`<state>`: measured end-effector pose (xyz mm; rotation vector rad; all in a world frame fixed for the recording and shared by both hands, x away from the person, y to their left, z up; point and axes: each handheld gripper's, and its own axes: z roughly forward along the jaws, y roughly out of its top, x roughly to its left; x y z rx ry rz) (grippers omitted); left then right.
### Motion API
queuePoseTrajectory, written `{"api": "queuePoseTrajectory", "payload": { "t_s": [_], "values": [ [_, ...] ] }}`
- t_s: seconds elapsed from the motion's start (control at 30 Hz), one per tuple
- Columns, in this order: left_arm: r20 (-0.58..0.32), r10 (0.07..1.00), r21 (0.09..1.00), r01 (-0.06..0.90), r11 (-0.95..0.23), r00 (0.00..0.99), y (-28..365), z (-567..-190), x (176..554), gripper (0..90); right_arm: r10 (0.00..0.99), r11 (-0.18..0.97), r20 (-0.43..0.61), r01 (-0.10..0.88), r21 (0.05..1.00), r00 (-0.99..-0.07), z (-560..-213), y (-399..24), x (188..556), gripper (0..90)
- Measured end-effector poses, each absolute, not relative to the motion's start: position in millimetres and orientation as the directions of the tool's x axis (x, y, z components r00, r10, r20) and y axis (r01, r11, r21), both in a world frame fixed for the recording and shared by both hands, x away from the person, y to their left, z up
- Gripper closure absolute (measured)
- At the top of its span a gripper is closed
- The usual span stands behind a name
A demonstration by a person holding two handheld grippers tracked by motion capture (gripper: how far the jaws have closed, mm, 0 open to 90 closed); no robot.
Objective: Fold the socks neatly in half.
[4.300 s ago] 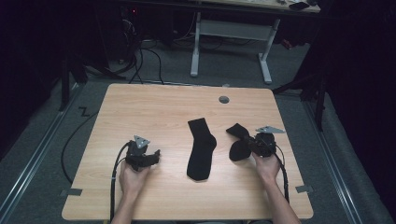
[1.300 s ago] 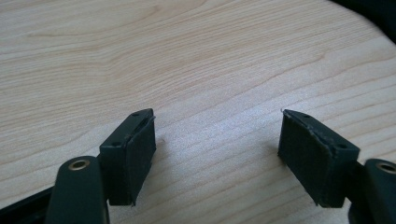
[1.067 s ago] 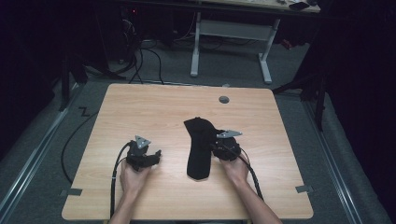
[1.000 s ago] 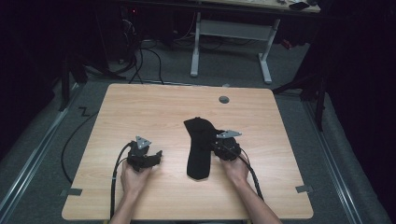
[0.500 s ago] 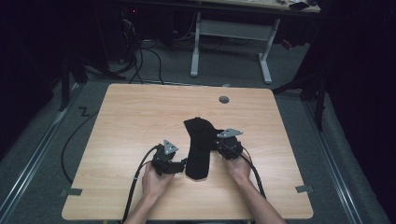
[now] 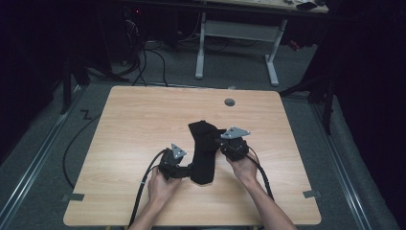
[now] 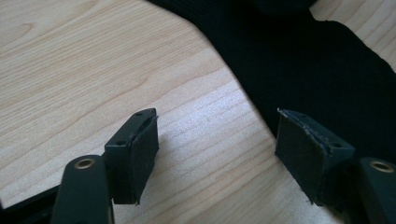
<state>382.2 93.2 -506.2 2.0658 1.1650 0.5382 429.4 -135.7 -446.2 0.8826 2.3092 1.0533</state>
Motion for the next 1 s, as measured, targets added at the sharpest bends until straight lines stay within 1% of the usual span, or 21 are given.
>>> {"api": "queuePoseTrajectory", "payload": {
  "t_s": [0.13,0.2,0.3,0.4,0.5,0.53,0.57,0.67,0.8,0.9,0.93,1.0],
  "values": [
    [0.019,0.862,0.744,0.569,-0.350,0.506,93,-507,383,29.6,0.676,0.523,-0.150,0.327,0.787,-0.722,-437,-133,421,90.0],
    [0.019,0.865,0.751,0.564,-0.344,0.501,93,-508,383,29.4,0.635,0.541,-0.156,0.291,0.789,-0.756,-430,-133,411,90.0],
    [0.019,0.868,0.759,0.558,-0.336,0.497,93,-509,383,29.4,0.596,0.559,-0.163,0.260,0.787,-0.786,-430,-134,401,90.0],
    [0.019,0.870,0.761,0.557,-0.333,0.493,93,-509,383,29.4,0.561,0.574,-0.148,0.254,0.779,-0.814,-437,-135,396,89.8],
    [0.019,0.870,0.761,0.557,-0.332,0.493,93,-509,383,29.4,0.553,0.598,-0.134,0.279,0.752,-0.823,-449,-132,397,89.6],
    [0.020,0.871,0.761,0.558,-0.332,0.492,93,-509,383,29.4,0.553,0.620,-0.130,0.302,0.724,-0.823,-463,-130,400,88.9],
    [0.020,0.871,0.761,0.557,-0.332,0.491,93,-509,383,29.4,0.563,0.622,-0.121,0.323,0.713,-0.817,-467,-129,401,88.0],
    [0.020,0.871,0.761,0.557,-0.331,0.491,93,-509,383,29.4,0.620,0.623,-0.144,0.372,0.688,-0.771,-477,-128,404,81.3],
    [0.021,0.874,0.761,0.560,-0.329,0.485,92,-509,384,29.3,0.661,0.564,-0.110,0.394,0.726,-0.742,-476,-126,401,76.2],
    [0.022,0.878,0.761,0.562,-0.326,0.479,91,-509,384,29.2,0.666,0.546,-0.084,0.407,0.732,-0.742,-476,-122,401,74.0],
    [0.022,0.880,0.760,0.564,-0.323,0.475,90,-509,385,29.3,0.672,0.535,-0.060,0.428,0.728,-0.738,-478,-117,405,71.5],
    [0.022,0.881,0.758,0.566,-0.323,0.473,88,-509,387,29.3,0.681,0.531,-0.051,0.444,0.722,-0.731,-482,-116,411,70.8]
  ]
}}
